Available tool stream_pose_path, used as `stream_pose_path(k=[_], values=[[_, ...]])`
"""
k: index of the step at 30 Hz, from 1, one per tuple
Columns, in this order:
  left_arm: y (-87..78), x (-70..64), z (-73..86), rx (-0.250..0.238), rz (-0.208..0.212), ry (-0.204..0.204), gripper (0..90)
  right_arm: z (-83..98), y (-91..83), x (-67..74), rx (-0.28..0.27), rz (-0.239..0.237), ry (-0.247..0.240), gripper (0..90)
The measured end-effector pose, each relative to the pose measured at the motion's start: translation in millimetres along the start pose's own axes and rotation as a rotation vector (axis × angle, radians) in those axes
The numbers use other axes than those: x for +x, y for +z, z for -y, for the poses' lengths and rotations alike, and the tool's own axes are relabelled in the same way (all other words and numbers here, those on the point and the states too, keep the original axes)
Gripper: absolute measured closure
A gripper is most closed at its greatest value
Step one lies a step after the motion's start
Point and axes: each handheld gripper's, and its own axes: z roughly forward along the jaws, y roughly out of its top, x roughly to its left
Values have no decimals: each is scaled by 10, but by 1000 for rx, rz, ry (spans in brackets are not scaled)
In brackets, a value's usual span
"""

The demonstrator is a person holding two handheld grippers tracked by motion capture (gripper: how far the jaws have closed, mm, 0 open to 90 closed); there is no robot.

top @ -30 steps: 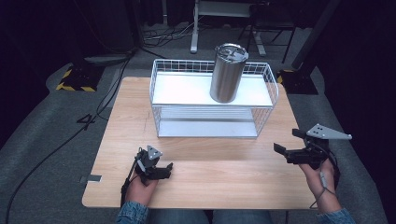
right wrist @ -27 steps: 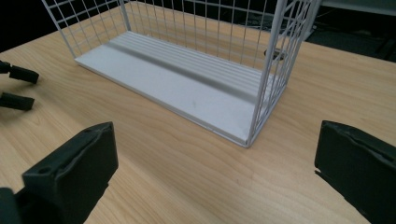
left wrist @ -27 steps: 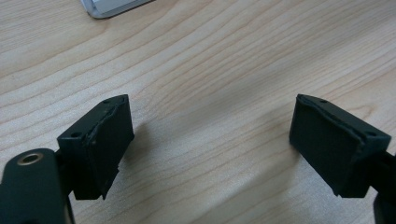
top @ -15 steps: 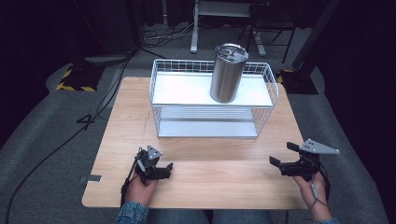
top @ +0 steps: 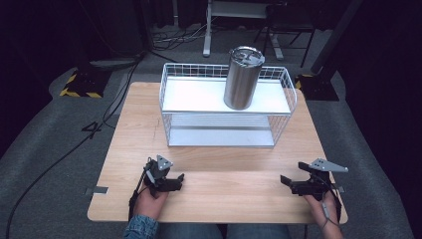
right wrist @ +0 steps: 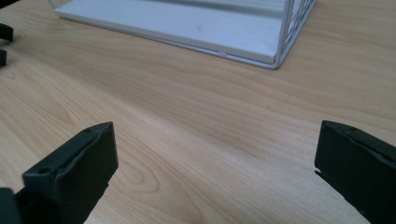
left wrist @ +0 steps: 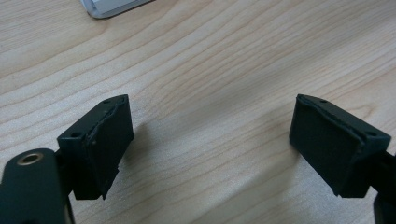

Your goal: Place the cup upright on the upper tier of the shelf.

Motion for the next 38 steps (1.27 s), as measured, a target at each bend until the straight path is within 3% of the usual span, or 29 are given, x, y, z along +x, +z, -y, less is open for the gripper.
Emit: stream_pose_path(k=[10,13,22,24,26,38], values=[[0,0,0,0,0,0,142,178,137,14,50,10,6,1],[0,0,0,0,0,0,142,192,152,21,59,21,-22,4],[0,0,0,0,0,0,142,198,187,51,115,42,-29,29],[0,0,0,0,0,0,142,201,202,51,146,59,-39,58],[0,0,0,0,0,0,142,201,234,88,187,103,-97,62],[-1,-3,1,-1,-2,0,144,192,257,93,197,96,-108,38]])
